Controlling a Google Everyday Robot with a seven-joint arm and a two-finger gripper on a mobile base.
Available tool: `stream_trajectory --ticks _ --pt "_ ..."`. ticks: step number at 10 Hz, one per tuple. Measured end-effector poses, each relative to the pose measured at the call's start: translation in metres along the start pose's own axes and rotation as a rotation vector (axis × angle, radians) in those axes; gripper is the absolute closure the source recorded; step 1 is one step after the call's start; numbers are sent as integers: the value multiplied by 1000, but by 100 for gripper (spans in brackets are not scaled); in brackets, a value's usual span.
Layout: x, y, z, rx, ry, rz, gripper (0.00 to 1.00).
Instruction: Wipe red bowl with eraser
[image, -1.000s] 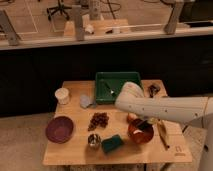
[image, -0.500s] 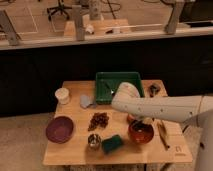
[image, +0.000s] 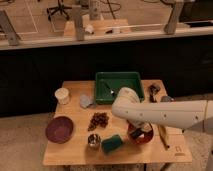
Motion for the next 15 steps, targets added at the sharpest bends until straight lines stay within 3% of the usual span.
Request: stream_trajectory --ticks 3,7,10,15 --pt "10 14 -3 -6 -3 24 85" --pt "46 23 -11 -2 -1 104 85" --pt "58 16 -7 4 0 140 85" --pt "60 -1 -1 19 -44 166 85"
